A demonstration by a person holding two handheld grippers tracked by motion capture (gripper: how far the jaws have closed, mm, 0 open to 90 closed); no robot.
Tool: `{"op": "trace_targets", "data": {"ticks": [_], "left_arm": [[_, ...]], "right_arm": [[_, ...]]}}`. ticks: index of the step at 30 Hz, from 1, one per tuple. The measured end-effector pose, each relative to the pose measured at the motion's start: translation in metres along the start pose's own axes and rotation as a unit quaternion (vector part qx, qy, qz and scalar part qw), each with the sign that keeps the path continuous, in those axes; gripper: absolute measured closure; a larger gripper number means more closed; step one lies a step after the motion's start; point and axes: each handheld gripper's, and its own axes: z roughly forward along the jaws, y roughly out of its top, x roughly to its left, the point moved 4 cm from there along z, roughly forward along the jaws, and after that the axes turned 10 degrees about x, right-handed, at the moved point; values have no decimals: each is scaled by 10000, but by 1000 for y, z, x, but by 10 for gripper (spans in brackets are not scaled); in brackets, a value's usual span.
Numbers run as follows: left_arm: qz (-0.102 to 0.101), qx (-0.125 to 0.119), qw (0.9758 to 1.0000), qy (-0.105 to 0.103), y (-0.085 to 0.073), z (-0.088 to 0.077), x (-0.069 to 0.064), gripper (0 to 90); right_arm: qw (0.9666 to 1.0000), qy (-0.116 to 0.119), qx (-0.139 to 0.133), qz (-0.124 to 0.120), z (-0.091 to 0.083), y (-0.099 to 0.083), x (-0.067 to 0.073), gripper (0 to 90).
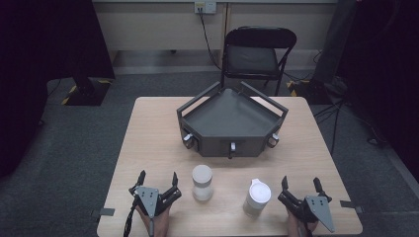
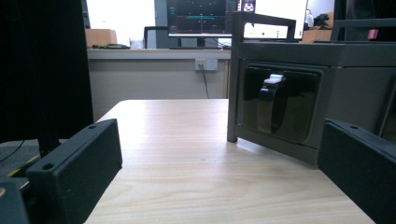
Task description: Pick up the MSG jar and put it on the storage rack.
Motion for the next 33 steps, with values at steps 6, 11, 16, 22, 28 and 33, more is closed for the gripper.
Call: {"op": "trace_targets", "data": {"ticks": [6,11,16,22,28,33], "left_arm": [[-288,-208,9990,-279,14,-10,3,0],[-250,-236,9983,-475,26,-14,2,0],[-294,-282,9963,-756,39,-19,0,0],[-245,-313,9942,-996,49,-21,-5,0],[-197,-240,9920,-1228,56,-19,-13,0],[-64,-61,9890,-1476,59,-14,-23,4]], "right_arm": [[10000,0,0,-3,0,0,0,9],[10000,0,0,-1,0,0,0,9],[10000,-8,0,1,0,0,0,9],[10000,-7,1,2,0,0,0,9],[10000,-7,1,0,0,0,0,8],[10000,-6,0,2,0,0,0,8]]}}
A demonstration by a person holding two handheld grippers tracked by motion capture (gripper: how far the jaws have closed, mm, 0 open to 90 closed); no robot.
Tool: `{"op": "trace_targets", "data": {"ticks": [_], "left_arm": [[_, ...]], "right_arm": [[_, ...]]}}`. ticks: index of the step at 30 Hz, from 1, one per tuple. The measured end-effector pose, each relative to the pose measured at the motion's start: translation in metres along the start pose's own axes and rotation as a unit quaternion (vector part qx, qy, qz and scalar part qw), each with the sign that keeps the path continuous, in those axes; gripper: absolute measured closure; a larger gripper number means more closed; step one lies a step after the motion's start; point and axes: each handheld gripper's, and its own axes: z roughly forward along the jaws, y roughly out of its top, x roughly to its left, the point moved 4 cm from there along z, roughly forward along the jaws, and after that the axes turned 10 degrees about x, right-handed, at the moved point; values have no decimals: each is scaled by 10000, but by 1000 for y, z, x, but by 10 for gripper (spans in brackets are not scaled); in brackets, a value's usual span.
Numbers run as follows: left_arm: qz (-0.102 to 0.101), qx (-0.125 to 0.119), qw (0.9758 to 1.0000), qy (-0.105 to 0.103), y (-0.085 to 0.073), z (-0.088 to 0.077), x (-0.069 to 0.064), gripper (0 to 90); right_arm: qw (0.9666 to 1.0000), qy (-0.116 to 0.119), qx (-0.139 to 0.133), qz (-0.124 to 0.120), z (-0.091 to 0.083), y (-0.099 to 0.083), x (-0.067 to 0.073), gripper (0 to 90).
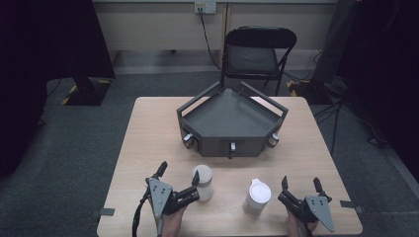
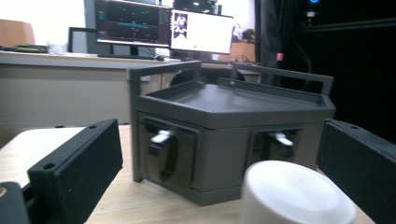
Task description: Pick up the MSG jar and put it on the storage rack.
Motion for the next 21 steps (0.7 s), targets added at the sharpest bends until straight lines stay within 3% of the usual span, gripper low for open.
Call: {"op": "trace_targets", "data": {"ticks": [10,15,21], "left_arm": [[177,140,9996,-188,-6,12,-18,22],[268,200,9990,-286,-18,19,-25,53],[228,336,9990,-192,-28,21,-28,114]], "right_arm": [[10000,-1,-1,0,0,0,0,9],[10000,-1,0,1,0,0,0,8],[10000,0,-1,0,0,0,0,8]]}}
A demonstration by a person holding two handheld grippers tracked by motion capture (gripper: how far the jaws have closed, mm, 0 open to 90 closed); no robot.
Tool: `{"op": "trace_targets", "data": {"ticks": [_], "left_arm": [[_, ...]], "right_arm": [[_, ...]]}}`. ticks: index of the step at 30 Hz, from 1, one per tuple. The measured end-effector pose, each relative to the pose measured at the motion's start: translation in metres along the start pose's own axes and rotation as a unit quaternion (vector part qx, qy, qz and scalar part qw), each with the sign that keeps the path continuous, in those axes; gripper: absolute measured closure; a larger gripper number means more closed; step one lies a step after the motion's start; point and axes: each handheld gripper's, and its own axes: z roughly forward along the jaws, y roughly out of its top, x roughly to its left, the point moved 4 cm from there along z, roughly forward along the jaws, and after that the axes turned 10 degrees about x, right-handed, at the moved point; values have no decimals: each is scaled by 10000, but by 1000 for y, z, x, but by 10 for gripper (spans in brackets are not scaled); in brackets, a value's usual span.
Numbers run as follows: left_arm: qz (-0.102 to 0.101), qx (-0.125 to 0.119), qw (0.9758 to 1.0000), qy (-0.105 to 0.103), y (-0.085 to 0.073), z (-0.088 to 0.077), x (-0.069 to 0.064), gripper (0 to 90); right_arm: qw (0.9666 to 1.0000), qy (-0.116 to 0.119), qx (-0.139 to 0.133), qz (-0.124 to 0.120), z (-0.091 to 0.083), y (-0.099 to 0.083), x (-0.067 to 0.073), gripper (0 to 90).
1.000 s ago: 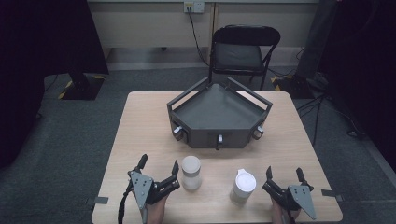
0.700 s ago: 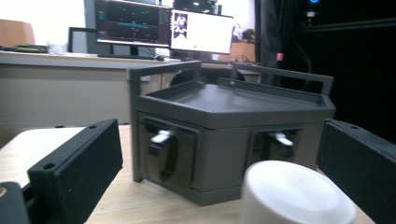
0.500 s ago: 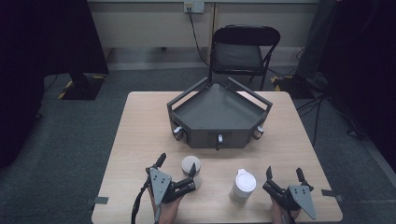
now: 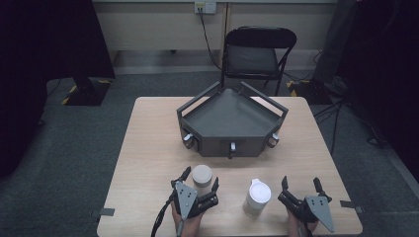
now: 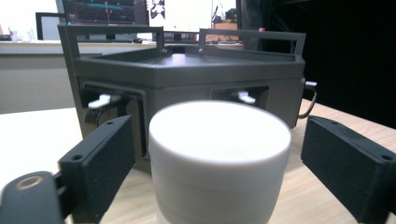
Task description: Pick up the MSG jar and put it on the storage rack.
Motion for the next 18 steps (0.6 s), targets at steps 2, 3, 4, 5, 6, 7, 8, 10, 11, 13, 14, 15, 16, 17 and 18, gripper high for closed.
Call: {"op": "trace_targets", "data": {"ticks": [2,3,4,5,6,7,8,10,11,13,14,15,16,17,18], "left_arm": [[-18,18,10000,16,-1,0,0,136],[-50,23,10000,68,-1,1,-1,142],[-71,21,9999,86,-2,0,-1,142],[-75,22,10000,62,-2,0,0,152],[-57,22,10000,57,-1,0,0,168],[-32,20,10000,81,-1,0,-1,176],[-10,31,10000,67,-1,0,-1,187],[8,39,9999,98,-1,0,-3,213],[8,39,9999,98,-1,0,-3,225],[89,61,9999,77,-3,0,-3,267],[101,69,9999,96,-4,1,-3,268],[100,88,9999,86,-4,2,-3,282],[100,88,9999,86,-4,2,-3,319],[80,56,9999,92,-6,2,-3,336],[53,38,9999,83,-6,2,-3,337]], "right_arm": [[10000,0,0,-2,0,0,0,8],[10000,0,0,-1,0,0,0,8],[10000,0,-1,-3,0,0,0,8],[10000,0,0,-1,0,0,0,8],[10000,0,0,-3,0,0,0,8],[10000,0,0,-3,0,0,0,8],[10000,-1,0,-3,0,0,0,8],[10000,0,0,-3,0,0,0,8],[10000,0,0,-3,0,0,0,8],[10000,0,0,-3,0,0,0,9],[10000,0,0,-4,0,0,0,8],[10000,0,0,-2,0,0,0,8],[10000,0,-1,-3,0,0,0,8],[10000,1,-1,-3,0,0,0,8],[10000,1,-1,-3,0,0,0,8]]}}
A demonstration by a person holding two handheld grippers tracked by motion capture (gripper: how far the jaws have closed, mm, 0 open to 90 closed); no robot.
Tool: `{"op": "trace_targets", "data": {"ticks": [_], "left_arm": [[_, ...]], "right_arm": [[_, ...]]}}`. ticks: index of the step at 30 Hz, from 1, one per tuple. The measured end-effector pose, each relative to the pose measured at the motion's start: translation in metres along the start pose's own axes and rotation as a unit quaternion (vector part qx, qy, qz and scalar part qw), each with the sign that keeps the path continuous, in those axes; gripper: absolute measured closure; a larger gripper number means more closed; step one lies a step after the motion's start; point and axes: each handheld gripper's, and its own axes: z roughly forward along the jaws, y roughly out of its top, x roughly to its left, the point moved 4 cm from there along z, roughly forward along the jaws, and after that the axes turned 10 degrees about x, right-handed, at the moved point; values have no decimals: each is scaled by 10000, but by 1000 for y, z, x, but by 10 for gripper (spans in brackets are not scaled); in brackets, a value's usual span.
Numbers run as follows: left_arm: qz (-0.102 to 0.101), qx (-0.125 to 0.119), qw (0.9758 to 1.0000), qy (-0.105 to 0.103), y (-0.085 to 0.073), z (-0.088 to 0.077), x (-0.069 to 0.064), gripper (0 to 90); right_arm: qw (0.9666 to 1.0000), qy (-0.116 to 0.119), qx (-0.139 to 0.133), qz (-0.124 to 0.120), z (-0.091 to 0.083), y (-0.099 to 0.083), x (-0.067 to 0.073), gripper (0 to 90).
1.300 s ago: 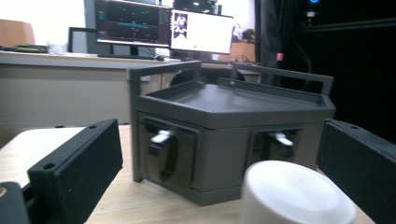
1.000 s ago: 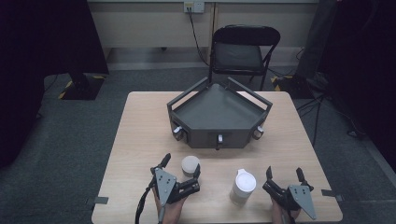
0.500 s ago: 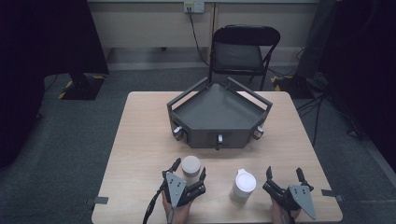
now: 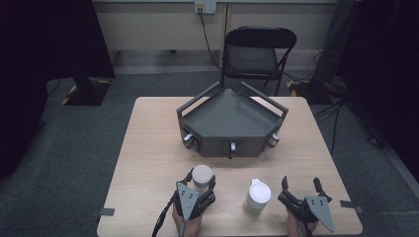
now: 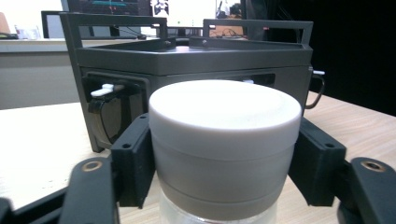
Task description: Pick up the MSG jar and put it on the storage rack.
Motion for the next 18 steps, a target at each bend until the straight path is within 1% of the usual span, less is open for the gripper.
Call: {"op": "trace_targets", "data": {"ticks": [12,18], "left_arm": [[-43,36,10000,-76,2,-1,3,340],[-37,63,9999,-71,3,-1,3,341]], "right_arm": [[10000,0,2,0,0,0,0,8],[10000,0,2,1,0,0,0,8]]}}
